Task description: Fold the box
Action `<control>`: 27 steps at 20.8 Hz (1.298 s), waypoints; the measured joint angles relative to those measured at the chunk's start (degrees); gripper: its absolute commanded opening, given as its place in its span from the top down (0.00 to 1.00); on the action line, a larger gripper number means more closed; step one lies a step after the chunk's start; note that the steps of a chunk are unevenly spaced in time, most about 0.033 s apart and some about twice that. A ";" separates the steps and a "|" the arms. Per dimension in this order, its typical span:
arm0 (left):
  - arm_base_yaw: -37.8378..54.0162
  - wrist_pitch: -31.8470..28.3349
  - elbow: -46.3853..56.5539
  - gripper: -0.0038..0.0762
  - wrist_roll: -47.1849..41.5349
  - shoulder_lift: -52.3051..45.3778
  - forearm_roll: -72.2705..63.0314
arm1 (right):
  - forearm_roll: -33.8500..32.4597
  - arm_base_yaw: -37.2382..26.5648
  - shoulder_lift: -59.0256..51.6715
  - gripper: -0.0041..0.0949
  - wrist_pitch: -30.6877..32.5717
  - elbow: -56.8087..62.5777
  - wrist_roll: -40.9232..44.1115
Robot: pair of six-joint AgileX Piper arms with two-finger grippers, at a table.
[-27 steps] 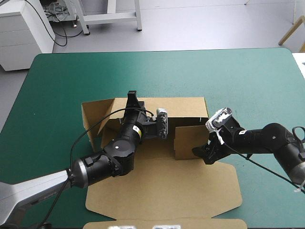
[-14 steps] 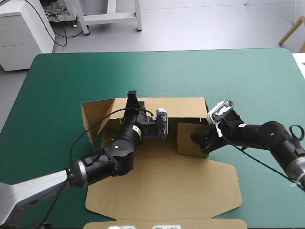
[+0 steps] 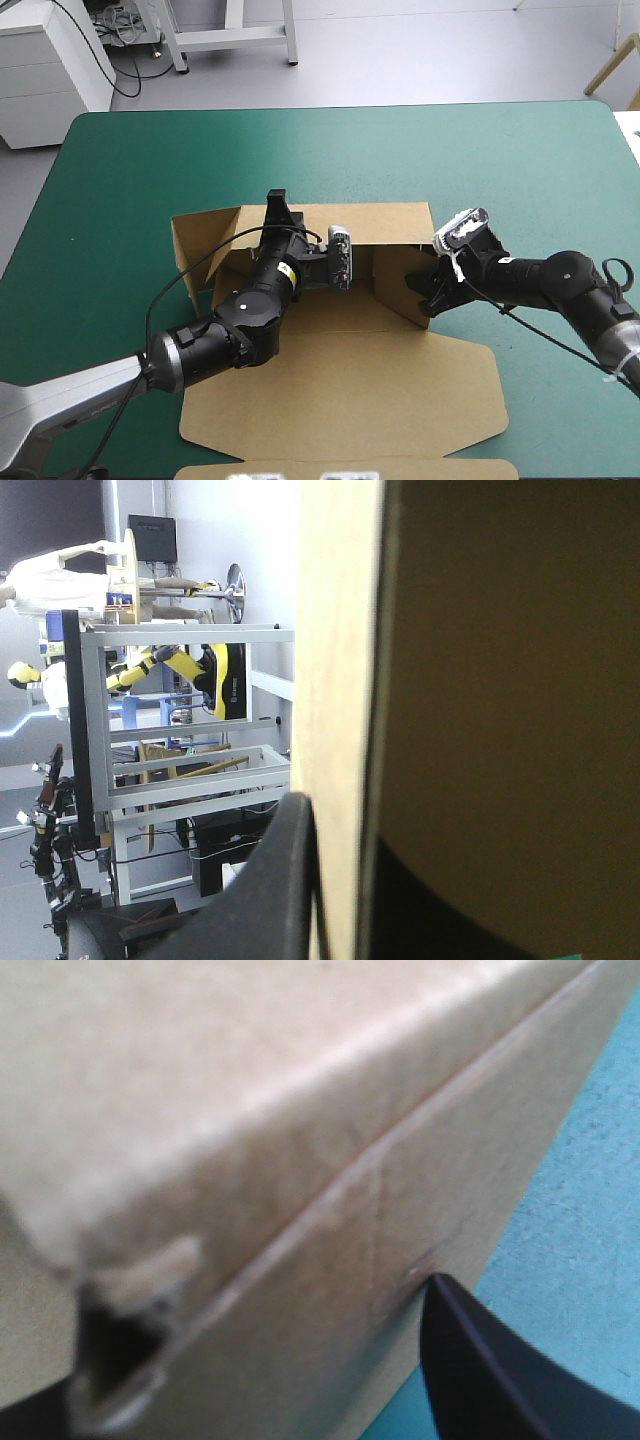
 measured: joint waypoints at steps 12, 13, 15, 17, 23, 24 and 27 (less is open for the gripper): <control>-0.97 -3.58 -1.16 0.07 -0.17 0.01 -8.42 | 0.41 -0.68 -0.10 0.98 -3.37 -0.12 1.12; -1.55 -3.73 -1.38 0.07 -0.17 0.01 -9.06 | 0.41 -0.68 -0.03 0.98 -3.84 -0.12 1.07; -3.81 -4.00 -2.15 0.07 -0.67 -0.26 -10.02 | 0.85 -0.68 0.01 0.98 -3.94 -0.12 0.81; -7.79 -1.91 -2.27 0.07 -0.90 -0.58 -9.67 | 1.33 -0.55 0.10 0.98 -3.62 -0.12 0.59; -16.69 6.48 -2.61 0.07 -0.90 -2.07 -6.88 | 2.24 -0.48 0.10 0.98 -3.68 -0.12 0.43; -18.68 8.70 -3.57 0.07 -0.90 -2.45 -6.88 | 2.43 -0.48 0.10 0.98 -3.68 -0.12 0.43; -20.67 11.47 -6.68 0.07 -0.53 -2.65 -8.16 | 2.54 -0.48 0.10 0.98 -3.68 -0.12 0.43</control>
